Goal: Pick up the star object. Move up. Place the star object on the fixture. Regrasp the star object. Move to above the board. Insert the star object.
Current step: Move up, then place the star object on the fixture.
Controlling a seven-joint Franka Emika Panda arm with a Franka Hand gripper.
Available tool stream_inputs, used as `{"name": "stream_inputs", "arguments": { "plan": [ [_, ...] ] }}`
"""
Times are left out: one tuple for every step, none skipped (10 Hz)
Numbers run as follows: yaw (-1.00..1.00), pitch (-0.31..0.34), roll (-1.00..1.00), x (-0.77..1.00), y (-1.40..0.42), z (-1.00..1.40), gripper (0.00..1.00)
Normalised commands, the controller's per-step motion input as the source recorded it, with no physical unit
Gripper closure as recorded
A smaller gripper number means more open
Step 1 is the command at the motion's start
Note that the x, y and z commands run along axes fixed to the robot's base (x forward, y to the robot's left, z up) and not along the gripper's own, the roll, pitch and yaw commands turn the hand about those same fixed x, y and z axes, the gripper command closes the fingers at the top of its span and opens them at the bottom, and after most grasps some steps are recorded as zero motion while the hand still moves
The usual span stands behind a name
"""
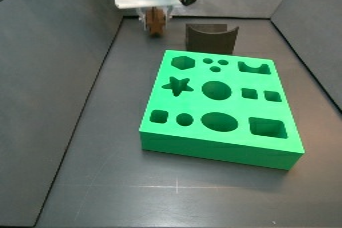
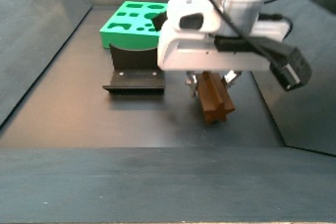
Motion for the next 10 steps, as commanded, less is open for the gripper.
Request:
{"name": "stream_inputs", "arguments": {
  "plan": [
    [0.00, 0.036, -0.01, -0.05, 0.01, 0.62, 1.00],
    [0.00, 0.039, -0.02, -0.03, 0.00, 0.43, 1.00],
    [0.00, 0.039, -0.02, -0.02, 0.00, 0.28, 1.00],
    [0.00, 0.000, 0.00, 0.00, 0.00, 1.00, 1.00],
    [0.00, -0.009, 0.00, 0.01, 0.00, 1.00, 1.00],
    [0.00, 0.014, -0.01, -0.01, 0.00, 1.00, 1.00],
    [0.00, 0.021, -0.01, -0.01, -0.01, 1.00, 1.00],
    [0.00, 0.024, -0.02, -0.01, -0.01, 1.00, 1.00],
    [0.00, 0.026, -0.02, -0.02, -0.01, 1.00, 1.00],
    [0.00, 0.024, -0.03, -0.02, -0.01, 1.00, 1.00]
  ]
}}
